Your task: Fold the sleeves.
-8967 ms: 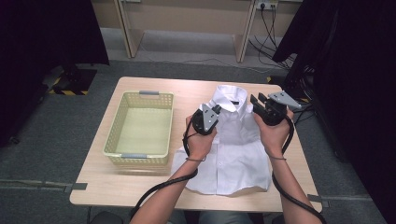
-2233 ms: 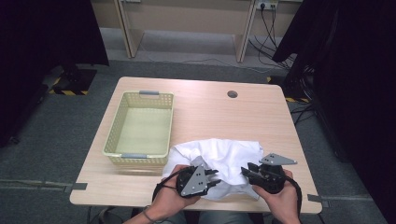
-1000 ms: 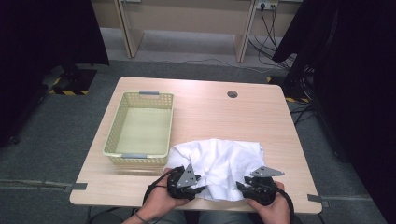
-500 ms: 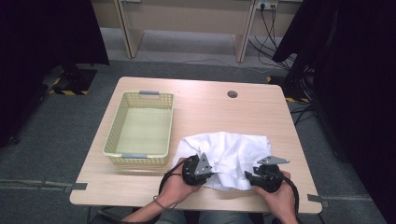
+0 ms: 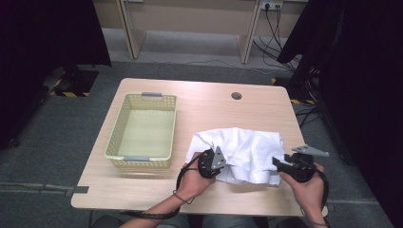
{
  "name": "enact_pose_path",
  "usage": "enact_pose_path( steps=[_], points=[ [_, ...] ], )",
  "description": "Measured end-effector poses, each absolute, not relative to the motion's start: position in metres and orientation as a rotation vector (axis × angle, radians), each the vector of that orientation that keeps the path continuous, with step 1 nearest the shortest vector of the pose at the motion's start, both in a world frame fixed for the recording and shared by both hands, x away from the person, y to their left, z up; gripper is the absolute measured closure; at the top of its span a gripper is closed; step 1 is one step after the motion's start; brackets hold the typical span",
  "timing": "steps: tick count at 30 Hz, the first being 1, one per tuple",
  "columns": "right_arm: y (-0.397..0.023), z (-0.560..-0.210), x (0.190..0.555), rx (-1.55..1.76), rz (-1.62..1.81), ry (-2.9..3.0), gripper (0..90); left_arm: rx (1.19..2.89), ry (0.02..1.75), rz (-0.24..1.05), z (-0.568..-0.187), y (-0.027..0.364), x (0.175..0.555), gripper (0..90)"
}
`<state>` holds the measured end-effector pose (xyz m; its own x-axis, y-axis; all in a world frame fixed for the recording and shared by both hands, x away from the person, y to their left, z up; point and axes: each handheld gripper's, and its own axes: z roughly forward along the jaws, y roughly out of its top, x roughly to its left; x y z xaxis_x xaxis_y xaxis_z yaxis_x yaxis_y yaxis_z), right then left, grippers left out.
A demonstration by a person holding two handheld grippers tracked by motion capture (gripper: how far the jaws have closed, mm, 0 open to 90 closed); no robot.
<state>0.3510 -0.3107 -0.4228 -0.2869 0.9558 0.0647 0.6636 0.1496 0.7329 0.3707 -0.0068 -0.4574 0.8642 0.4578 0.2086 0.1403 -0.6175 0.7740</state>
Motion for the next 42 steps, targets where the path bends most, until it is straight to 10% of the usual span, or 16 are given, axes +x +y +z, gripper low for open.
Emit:
enact_pose_path(
  steps=[42],
  points=[
    [-0.327, -0.453, 0.336, 1.572, 0.655, 2.178, 66.4, 2.207, 0.472, 0.652, -0.432, 0.033, 0.369, 87.4]
  ],
)
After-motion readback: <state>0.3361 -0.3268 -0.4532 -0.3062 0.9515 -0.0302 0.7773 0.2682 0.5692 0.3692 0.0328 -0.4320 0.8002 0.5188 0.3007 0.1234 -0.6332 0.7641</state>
